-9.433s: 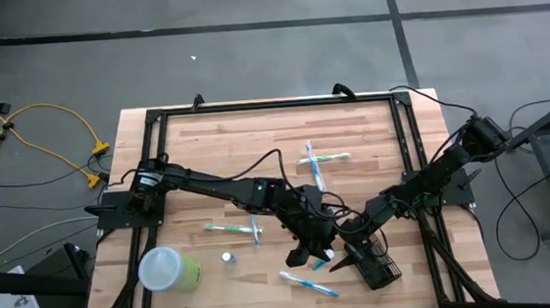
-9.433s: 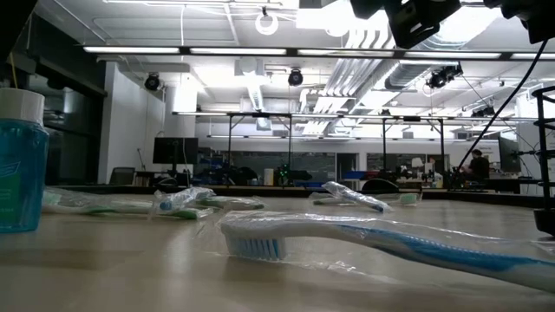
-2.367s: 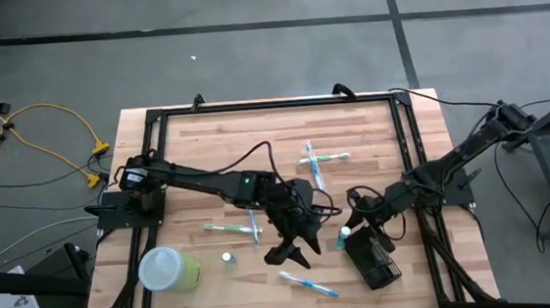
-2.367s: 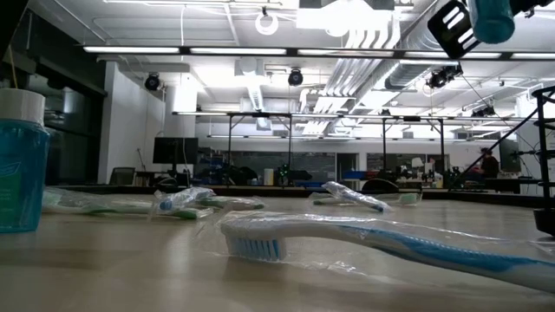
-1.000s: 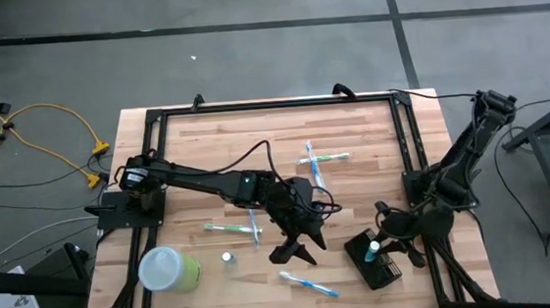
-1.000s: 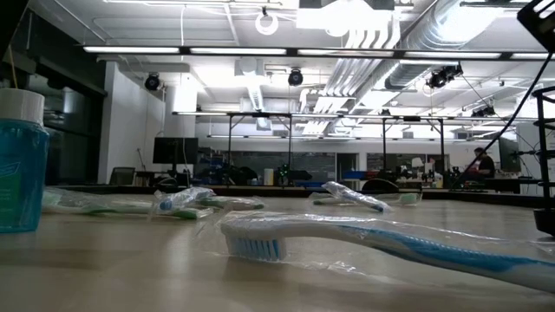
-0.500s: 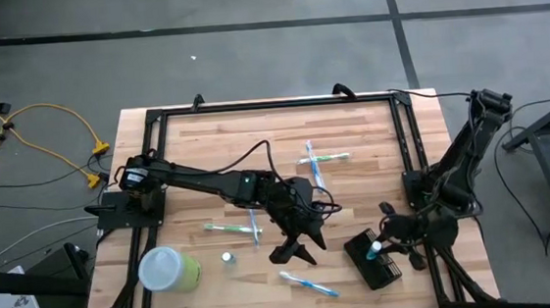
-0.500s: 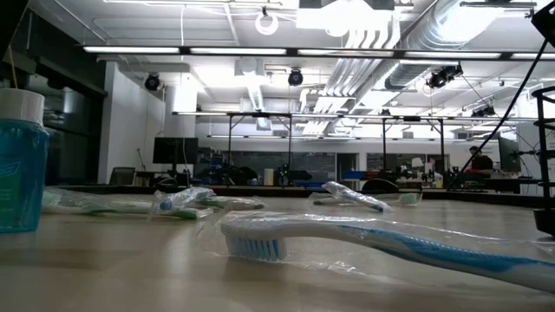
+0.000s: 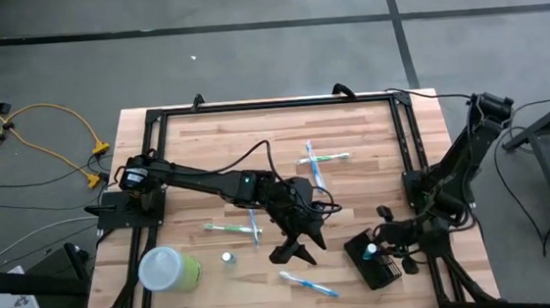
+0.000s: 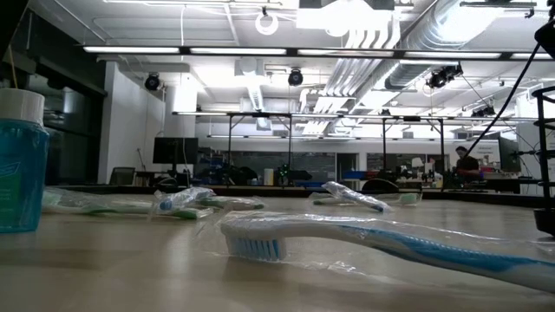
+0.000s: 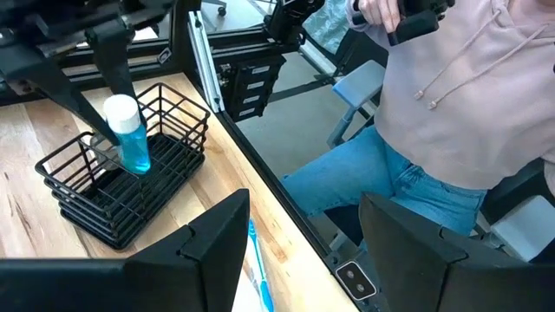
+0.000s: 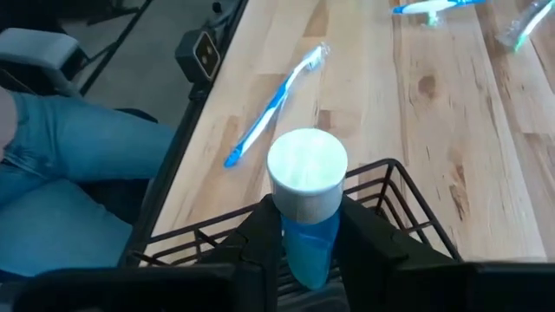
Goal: Pick & Place toothbrushing station
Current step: Put the top blue mouthwash into the middle section of the of the black wire organizer
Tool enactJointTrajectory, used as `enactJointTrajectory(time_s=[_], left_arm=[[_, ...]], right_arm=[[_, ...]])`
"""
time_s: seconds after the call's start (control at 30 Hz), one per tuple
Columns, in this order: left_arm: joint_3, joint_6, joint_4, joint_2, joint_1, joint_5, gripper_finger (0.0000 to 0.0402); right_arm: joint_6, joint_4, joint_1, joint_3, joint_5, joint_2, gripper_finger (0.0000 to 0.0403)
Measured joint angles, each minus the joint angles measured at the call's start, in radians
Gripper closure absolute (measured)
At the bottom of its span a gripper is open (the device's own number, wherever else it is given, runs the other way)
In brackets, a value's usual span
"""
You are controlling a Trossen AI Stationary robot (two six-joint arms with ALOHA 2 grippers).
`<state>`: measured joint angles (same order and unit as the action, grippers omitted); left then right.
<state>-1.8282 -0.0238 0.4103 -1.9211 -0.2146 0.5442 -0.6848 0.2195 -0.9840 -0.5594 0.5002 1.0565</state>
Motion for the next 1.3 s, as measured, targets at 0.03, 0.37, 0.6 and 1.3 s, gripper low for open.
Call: enactJointTrajectory(time_s=[0.03, 0.37, 0.6, 1.3], left_arm=[[0.000, 0.000, 0.000, 0.000, 0.000, 0.000, 0.0188], [0.000, -0.002, 0.000, 0.000, 0.000, 0.000, 0.0188], [0.000, -0.002, 0.000, 0.000, 0.000, 0.000, 0.0188], [0.000, -0.014, 0.000, 0.000, -0.003, -0.003, 0.0188]], right_arm=[[-0.003, 0.000, 0.000, 0.000, 0.000, 0.007, 0.0324], [-0.004, -0.052, 0.000, 0.000, -0.001, 0.082, 0.0324], [-0.030, -0.066, 0.000, 0.000, -0.001, 0.117, 0.0324], [-0.083, -0.069, 0.000, 0.000, -0.007, 0.169, 0.0312]])
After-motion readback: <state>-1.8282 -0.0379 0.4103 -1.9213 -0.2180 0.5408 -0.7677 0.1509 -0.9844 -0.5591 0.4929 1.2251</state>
